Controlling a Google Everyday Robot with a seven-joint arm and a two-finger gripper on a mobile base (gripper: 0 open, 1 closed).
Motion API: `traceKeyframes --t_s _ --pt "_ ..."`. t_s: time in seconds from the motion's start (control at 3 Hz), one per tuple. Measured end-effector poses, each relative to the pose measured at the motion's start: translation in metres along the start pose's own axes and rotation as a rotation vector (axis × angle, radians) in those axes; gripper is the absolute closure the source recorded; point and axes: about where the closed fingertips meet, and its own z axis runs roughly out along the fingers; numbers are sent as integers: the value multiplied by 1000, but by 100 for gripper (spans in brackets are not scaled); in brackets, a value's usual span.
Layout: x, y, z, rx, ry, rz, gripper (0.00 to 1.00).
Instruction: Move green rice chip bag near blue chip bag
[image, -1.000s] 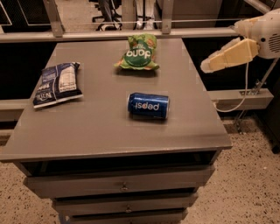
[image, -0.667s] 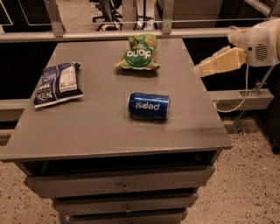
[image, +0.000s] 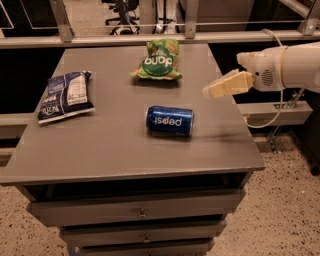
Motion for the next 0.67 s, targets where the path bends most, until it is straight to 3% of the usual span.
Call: traceKeyframes --t_s 0.33,0.67 --pt "9 -6 39 -32 -75 -36 0" --pt "10 -18 65 -20 -107 -61 0"
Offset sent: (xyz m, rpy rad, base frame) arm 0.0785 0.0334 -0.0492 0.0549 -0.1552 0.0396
